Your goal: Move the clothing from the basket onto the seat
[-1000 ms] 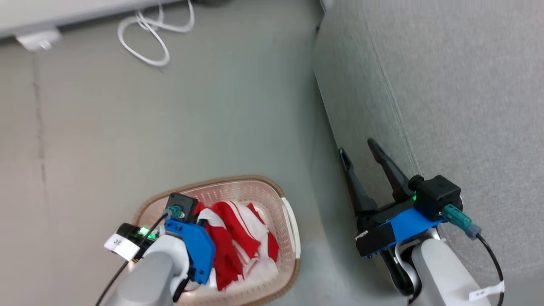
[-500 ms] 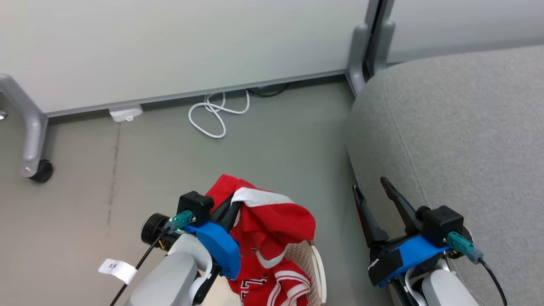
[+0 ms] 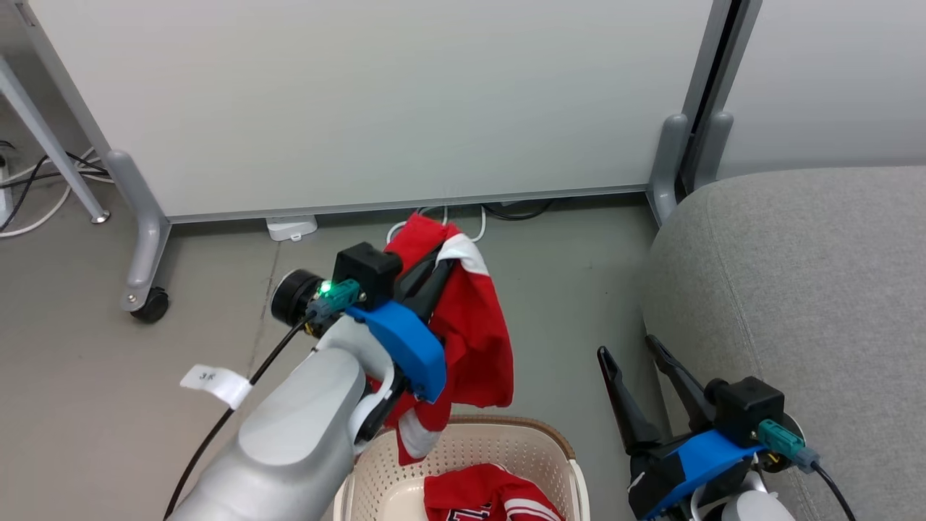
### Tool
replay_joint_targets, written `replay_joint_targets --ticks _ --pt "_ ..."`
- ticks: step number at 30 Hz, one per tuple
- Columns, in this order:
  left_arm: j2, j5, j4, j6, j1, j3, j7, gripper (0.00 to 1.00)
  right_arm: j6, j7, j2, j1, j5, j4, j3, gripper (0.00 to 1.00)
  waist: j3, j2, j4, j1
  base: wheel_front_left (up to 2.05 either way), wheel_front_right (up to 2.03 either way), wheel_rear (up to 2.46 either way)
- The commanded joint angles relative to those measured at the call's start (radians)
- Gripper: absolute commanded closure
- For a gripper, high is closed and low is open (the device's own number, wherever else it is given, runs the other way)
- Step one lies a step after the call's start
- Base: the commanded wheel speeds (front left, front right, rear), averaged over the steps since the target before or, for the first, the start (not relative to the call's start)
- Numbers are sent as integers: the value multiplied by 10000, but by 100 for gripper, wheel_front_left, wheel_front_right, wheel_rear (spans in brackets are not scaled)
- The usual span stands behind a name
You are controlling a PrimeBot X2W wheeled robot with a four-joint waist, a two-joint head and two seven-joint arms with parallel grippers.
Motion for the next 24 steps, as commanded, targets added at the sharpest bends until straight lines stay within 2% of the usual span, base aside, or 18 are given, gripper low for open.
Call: replay_joint_targets --ticks 1,10,19,24 --pt "-46 -18 -56 -12 -291 -50 79 100 4 42 -32 175 28 -46 63 0 -60 -1 44 1 0 0 0" --pt "-343 -155 -25 -12 -1163 -488 290 100 4 237 -32 353 190 -172 357 0 -331 -1 167 1 0 0 0" --pt "-407 -341 246 -11 -1132 -711 209 100 4 351 -32 287 100 -110 466 0 -337 -1 -1 1 0 0 0" --pt "-494 -442 288 -11 -1302 -845 206 100 4 685 -32 -110 61 67 920 0 -292 -1 -15 1 0 0 0"
